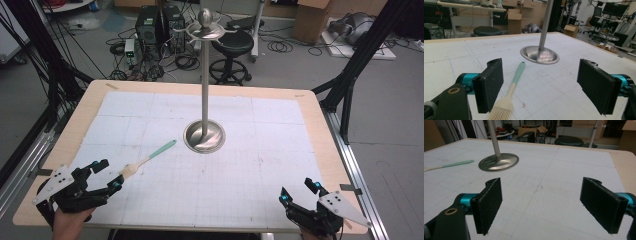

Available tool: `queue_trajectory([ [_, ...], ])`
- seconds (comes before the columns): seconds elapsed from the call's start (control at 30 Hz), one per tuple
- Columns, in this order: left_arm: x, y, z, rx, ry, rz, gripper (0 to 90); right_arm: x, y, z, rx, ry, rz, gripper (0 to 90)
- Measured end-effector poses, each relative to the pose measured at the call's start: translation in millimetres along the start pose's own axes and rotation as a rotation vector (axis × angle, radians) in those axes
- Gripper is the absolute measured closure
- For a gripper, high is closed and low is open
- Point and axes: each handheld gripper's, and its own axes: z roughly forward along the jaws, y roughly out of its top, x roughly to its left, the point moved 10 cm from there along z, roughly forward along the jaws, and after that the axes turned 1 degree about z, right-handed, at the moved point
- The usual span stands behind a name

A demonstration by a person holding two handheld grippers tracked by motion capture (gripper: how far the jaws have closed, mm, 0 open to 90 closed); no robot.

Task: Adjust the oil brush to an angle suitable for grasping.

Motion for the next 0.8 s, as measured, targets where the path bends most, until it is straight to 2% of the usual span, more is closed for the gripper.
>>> queue_trajectory([
  [0.3, 2.0, 1.1, 0.4, -0.003, 0.006, -0.011, 21.5, -0.2, -1.5, 0.0, 0.007, 0.0, 0.0, 16.6],
  [0.37, 0.0, 2.1, 1.3, 0.001, -0.007, -0.01, 21.5, 0.2, -1.8, 0.4, 0.006, 0.001, -0.005, 16.6],
  [0.4, -3.1, 3.7, 3.6, 0.009, -0.029, -0.004, 21.5, 0.8, -2.3, 0.1, 0.01, 0.001, -0.004, 16.6],
  [0.43, -3.1, 3.7, 3.6, 0.009, -0.029, -0.004, 21.5, 0.8, -2.3, 0.1, 0.01, 0.001, -0.004, 16.6],
  [0.47, -6.5, 7.7, 7.3, 0.023, -0.056, 0.002, 21.5, 1.0, -2.8, 1.1, 0.014, 0.001, -0.003, 16.6],
  [0.6, -13.0, 18.0, 19.9, 0.081, -0.116, 0.006, 21.4, 3.0, -2.1, 3.6, 0.015, 0.007, -0.009, 16.7],
  [0.67, -15.7, 22.9, 28.5, 0.105, -0.132, 0.037, 21.4, 5.8, -1.7, 4.4, 0.021, 0.015, -0.005, 17.3],
  [0.7, -15.7, 22.9, 28.5, 0.105, -0.132, 0.037, 21.4, 7.4, -1.7, 4.6, 0.023, 0.017, -0.005, 17.4],
  [0.73, -16.1, 27.1, 38.7, 0.125, -0.142, 0.044, 21.4, 7.8, -1.4, 5.3, 0.023, 0.018, -0.012, 17.4],
  [0.8, -15.2, 29.8, 43.9, 0.126, -0.141, 0.042, 21.5, 8.2, -1.3, 5.8, 0.023, 0.02, -0.009, 17.4],
])
